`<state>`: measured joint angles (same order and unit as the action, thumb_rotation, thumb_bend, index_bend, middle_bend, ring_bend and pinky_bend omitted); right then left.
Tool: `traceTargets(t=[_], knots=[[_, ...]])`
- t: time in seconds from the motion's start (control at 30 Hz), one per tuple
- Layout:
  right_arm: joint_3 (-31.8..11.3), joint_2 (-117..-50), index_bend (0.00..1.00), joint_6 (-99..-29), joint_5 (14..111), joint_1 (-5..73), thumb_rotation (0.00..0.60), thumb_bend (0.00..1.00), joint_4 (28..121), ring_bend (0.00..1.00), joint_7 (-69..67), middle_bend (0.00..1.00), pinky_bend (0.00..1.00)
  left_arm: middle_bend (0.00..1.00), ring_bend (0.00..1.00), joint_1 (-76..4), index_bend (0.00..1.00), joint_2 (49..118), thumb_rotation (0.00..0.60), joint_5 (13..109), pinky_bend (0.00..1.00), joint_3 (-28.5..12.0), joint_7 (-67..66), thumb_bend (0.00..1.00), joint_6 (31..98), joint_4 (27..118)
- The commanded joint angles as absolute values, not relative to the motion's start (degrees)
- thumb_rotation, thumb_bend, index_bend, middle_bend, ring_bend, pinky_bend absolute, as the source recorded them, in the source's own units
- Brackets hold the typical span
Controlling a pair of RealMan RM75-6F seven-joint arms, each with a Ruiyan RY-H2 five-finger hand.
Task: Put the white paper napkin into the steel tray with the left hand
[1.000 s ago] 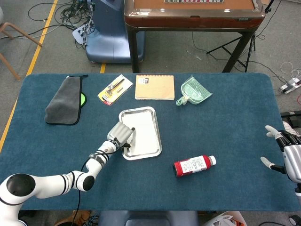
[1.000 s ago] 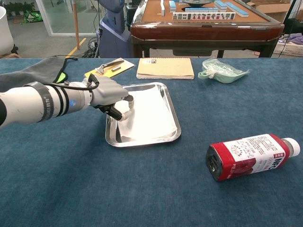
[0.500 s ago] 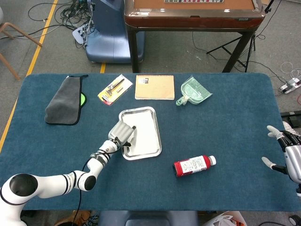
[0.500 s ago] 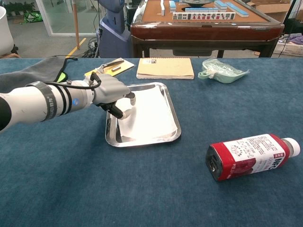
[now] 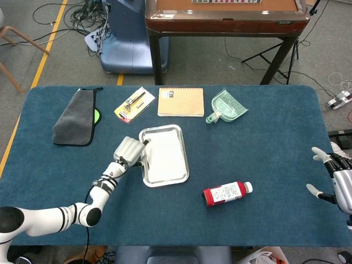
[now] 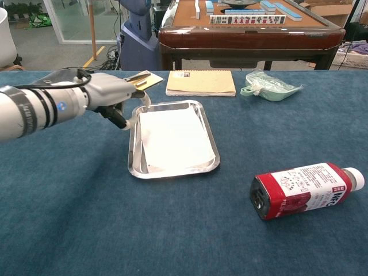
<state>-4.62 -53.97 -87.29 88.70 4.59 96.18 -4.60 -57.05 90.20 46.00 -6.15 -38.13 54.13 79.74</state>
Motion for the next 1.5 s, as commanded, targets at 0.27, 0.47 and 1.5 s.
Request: traceTargets(t=[0.27, 0.47, 1.5], knots=[[-4.2, -53.3, 0.17, -84.0, 88.3, 6.0, 0.600, 0.11, 96.5, 0.22, -4.5, 0.32, 0.31, 0.68, 0.63, -44.2, 0.16, 81.2, 0.523, 53.1, 0.96, -5.1, -27.9, 0.46, 69.1, 89.5], [-3.9, -53.5, 0.17, -82.5, 88.6, 6.8, 0.600, 0.11, 96.0, 0.21, -4.5, 0.31, 0.31, 0.52, 0.51, -38.7, 0.16, 78.2, 0.542, 56.6, 0.78, -3.5, -24.8, 0.44, 73.8, 92.6], [-2.9, -58.2, 0.16, -82.5, 92.1, 9.0, 0.600, 0.12, 91.9, 0.11, -3.4, 0.20, 0.21, 0.38, 0.34, -14.1, 0.19, 68.5, 0.600, 77.4, 0.40, 4.4, -25.0, 0.38, 95.6, 106.6]])
